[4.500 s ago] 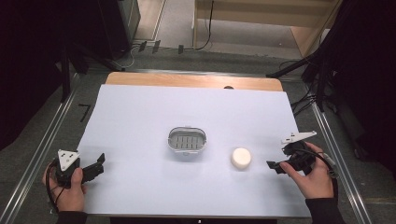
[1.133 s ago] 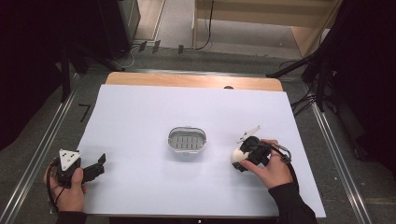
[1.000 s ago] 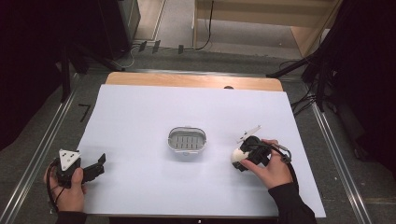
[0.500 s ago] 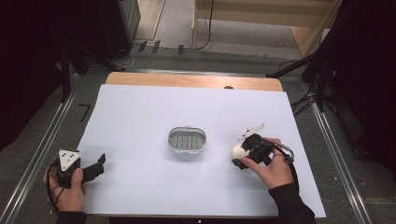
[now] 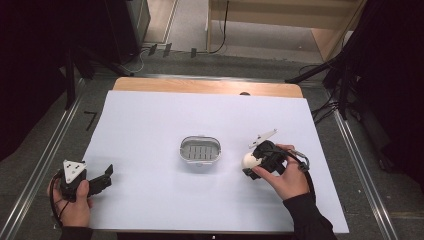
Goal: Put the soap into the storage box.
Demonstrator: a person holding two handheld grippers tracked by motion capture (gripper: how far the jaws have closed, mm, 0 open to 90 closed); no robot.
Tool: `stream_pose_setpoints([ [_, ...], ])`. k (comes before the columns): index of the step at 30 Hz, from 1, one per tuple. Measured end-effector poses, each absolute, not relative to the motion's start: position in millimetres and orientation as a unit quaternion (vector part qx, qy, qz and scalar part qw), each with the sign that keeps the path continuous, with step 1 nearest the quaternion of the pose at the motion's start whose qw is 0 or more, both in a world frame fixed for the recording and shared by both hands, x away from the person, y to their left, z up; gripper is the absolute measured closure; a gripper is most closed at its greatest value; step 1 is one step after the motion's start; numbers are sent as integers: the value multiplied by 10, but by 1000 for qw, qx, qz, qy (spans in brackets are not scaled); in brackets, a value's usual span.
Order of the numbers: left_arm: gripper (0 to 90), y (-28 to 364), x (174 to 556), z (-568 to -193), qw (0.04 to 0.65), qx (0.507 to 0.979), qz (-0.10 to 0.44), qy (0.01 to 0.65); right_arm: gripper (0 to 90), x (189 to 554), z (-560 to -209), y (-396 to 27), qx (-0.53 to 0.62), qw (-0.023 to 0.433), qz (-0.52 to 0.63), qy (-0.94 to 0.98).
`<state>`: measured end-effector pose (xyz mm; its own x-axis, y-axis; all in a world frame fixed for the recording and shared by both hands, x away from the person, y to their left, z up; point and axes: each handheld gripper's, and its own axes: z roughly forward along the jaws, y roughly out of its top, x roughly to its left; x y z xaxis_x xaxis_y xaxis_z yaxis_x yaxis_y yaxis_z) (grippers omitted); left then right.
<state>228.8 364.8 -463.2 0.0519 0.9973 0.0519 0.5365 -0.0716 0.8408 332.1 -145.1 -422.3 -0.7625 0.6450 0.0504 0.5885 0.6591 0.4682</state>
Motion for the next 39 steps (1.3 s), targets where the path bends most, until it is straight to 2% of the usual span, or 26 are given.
stream_pose_setpoints([
  [39, 118, 3649, 2287, -4632, 333, 643, 348, 595, 250, 3443, -3943, -1094, 315, 61, 250, 914],
])
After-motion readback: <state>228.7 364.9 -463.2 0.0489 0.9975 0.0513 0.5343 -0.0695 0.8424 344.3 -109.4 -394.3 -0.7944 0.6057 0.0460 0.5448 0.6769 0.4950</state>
